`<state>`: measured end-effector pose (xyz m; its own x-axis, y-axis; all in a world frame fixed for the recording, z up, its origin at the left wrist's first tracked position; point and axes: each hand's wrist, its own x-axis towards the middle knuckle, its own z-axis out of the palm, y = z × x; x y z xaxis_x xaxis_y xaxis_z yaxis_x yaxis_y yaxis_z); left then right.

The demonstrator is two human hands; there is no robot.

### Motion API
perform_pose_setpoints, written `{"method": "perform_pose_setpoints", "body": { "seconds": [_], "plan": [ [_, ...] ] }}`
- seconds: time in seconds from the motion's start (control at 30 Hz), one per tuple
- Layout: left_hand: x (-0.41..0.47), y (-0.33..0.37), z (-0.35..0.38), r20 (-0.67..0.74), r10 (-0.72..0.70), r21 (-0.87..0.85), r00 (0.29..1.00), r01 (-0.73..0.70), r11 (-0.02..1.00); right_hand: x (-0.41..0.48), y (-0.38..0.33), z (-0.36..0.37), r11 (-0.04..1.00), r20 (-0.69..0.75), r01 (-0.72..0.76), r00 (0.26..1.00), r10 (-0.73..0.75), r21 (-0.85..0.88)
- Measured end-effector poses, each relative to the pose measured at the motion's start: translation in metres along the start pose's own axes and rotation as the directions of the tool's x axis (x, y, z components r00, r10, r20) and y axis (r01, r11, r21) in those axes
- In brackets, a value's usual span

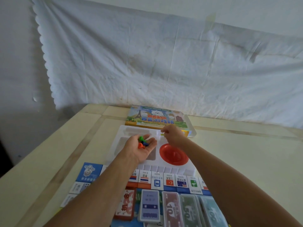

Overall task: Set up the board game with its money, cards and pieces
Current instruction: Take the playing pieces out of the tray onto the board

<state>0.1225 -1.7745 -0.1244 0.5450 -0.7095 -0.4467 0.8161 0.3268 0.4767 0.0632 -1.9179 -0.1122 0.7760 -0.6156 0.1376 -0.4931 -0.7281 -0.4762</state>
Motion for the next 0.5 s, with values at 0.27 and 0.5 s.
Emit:
{"method": "perform_pose_setpoints", "body": {
  "seconds": [0.27, 0.5],
  "plan": [
    [-0.063, 0.016, 0.027, 0.115, 0.011, 0.063, 0.993, -0.018, 0.998, -0.073, -0.051, -0.056, 0.547, -0.024, -0.063, 0.988, 0.15, 0.835],
    [-0.214, -0.027, 0.015, 0.205, -0.103, 0.149, 0.973, 0.073, 0.986, -0.246, -0.086, -0.107, 0.54, -0.111, 0.058, 0.992, 0.065, 0.84]
  ]
}}
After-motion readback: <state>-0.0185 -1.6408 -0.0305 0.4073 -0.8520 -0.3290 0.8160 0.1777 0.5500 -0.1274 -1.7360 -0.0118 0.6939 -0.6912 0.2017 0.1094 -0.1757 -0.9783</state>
